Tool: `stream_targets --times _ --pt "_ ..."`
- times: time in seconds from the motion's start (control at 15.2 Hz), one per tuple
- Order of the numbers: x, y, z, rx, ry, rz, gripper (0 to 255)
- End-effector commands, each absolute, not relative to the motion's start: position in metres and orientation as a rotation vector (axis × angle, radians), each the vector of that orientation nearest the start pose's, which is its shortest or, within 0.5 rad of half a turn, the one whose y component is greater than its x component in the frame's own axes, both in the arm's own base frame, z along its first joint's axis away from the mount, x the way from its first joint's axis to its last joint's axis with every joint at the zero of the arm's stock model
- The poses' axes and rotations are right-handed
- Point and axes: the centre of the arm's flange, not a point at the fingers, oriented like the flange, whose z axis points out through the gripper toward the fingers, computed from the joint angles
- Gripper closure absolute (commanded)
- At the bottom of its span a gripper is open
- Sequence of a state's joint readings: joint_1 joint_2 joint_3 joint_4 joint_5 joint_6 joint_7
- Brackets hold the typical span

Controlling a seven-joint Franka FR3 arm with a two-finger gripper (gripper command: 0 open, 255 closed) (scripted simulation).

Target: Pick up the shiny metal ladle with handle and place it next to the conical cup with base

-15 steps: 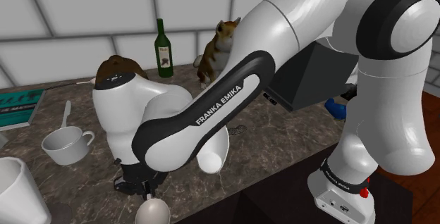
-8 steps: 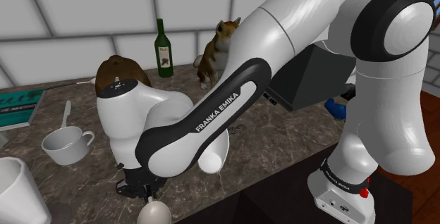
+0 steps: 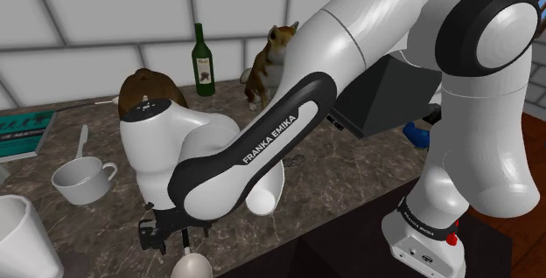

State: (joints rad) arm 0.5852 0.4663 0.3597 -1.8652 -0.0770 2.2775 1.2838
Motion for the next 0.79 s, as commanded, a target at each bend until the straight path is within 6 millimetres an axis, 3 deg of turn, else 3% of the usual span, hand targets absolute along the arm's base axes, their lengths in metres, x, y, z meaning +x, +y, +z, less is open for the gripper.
stream_targets --times 0.0,0.26,0.73 --pt "0.384 0.505 0.279 -3.073 0.498 0.157 0" --pt "0.389 0.503 0.328 -3.073 0.498 0.157 0" --pt "0.389 0.503 0.328 -3.073 0.498 0.157 0"
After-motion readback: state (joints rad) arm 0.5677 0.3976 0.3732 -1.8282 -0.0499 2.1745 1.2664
